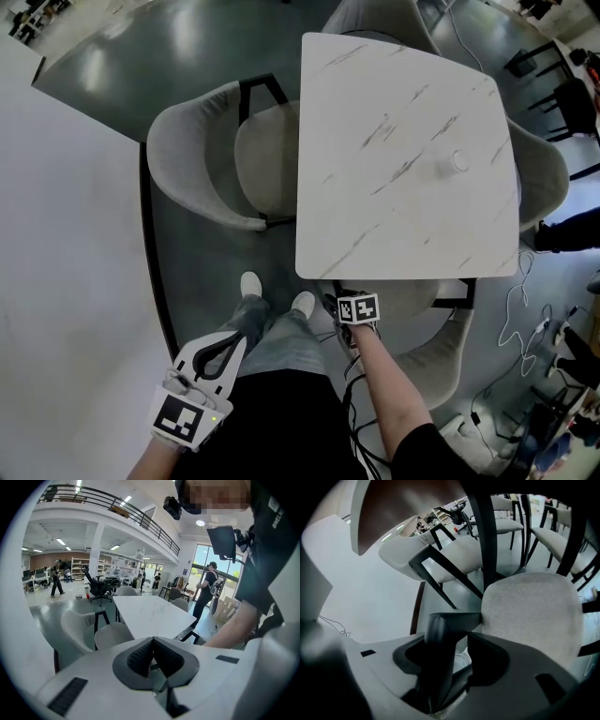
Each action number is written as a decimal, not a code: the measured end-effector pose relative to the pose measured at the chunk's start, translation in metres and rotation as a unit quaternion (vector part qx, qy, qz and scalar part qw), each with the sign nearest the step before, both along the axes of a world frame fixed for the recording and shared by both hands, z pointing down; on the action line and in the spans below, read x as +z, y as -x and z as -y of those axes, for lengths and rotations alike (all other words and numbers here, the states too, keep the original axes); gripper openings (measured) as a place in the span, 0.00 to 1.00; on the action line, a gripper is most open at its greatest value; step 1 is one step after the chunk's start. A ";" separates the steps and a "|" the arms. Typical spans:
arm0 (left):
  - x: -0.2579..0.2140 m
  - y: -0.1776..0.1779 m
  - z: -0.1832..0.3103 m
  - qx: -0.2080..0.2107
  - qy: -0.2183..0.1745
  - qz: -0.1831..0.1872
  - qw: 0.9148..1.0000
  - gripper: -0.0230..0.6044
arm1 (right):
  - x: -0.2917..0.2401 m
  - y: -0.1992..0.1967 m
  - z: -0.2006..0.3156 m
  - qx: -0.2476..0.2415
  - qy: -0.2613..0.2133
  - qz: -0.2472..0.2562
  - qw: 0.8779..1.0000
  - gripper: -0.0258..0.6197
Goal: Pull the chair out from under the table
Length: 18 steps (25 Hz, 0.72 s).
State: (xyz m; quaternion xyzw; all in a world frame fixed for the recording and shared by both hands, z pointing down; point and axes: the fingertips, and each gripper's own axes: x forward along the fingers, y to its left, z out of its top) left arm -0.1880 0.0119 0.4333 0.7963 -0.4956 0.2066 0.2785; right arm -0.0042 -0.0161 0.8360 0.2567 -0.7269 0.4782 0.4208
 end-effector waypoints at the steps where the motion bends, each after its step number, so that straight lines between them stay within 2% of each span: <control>1: 0.001 0.001 -0.001 -0.003 0.002 -0.001 1.000 0.04 | 0.002 0.002 0.002 0.005 -0.001 -0.002 1.000 0.36; 4: 0.005 0.003 -0.005 -0.013 0.009 -0.005 1.000 0.04 | 0.009 0.004 0.003 0.014 0.007 -0.017 1.000 0.36; 8: 0.007 0.001 -0.011 -0.011 0.016 -0.010 1.000 0.04 | 0.020 0.010 -0.013 0.023 0.061 -0.023 0.998 0.36; 9: 0.007 0.001 -0.012 -0.011 0.016 -0.010 1.000 0.04 | 0.020 0.010 -0.012 0.032 0.054 -0.027 0.998 0.35; 11: 0.008 0.002 -0.016 -0.014 0.020 -0.011 1.000 0.04 | 0.018 0.009 -0.010 0.030 0.026 -0.039 0.998 0.24; 15: 0.011 0.006 -0.023 -0.024 0.023 -0.015 0.999 0.04 | 0.018 0.011 -0.013 -0.026 0.009 -0.054 0.998 0.17; 18: 0.011 0.007 -0.026 -0.027 0.017 -0.015 0.999 0.04 | 0.018 0.008 -0.015 -0.039 0.006 -0.073 0.997 0.11</control>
